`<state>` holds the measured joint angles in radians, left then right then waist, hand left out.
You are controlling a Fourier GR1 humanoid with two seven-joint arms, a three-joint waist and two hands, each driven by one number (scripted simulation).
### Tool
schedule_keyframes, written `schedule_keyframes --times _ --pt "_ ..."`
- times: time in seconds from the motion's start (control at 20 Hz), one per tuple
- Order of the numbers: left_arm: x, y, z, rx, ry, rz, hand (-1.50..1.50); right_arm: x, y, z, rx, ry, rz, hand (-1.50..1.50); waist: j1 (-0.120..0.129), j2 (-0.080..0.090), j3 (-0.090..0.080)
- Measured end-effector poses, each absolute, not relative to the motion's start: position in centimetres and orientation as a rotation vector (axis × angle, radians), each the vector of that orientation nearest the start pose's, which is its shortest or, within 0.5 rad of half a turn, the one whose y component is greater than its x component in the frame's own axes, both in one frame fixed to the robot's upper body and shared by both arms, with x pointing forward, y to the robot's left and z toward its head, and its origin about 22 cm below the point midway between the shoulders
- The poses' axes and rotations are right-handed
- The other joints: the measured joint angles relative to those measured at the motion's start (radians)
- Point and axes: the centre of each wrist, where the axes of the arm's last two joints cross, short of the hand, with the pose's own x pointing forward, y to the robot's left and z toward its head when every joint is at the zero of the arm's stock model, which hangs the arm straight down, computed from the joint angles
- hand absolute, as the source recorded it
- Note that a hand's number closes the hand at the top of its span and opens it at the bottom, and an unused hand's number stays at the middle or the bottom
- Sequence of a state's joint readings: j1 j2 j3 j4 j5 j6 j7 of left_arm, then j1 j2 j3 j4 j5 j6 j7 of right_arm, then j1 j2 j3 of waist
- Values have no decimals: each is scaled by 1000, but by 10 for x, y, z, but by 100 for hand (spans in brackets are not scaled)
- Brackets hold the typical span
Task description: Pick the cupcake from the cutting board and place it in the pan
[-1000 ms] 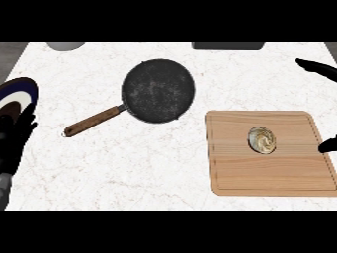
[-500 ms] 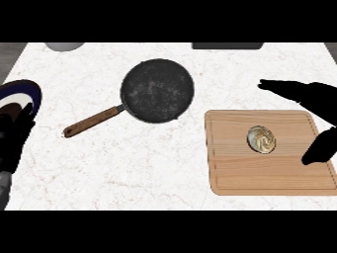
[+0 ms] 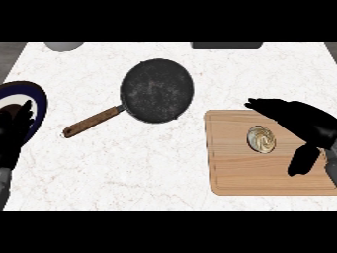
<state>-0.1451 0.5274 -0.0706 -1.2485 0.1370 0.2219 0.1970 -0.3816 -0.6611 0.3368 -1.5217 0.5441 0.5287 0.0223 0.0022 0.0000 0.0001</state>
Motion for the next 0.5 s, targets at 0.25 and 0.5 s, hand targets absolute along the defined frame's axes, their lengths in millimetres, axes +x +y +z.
schedule_keyframes --times 0.25,0.5 --pt "265 357 9 493 -1201 -96 0 310 -271 100 -533 -1166 1594 -150 1 0 0" --pt "268 351 13 490 -1205 -97 0 306 -270 87 -549 -1133 1625 -150 0 0 0"
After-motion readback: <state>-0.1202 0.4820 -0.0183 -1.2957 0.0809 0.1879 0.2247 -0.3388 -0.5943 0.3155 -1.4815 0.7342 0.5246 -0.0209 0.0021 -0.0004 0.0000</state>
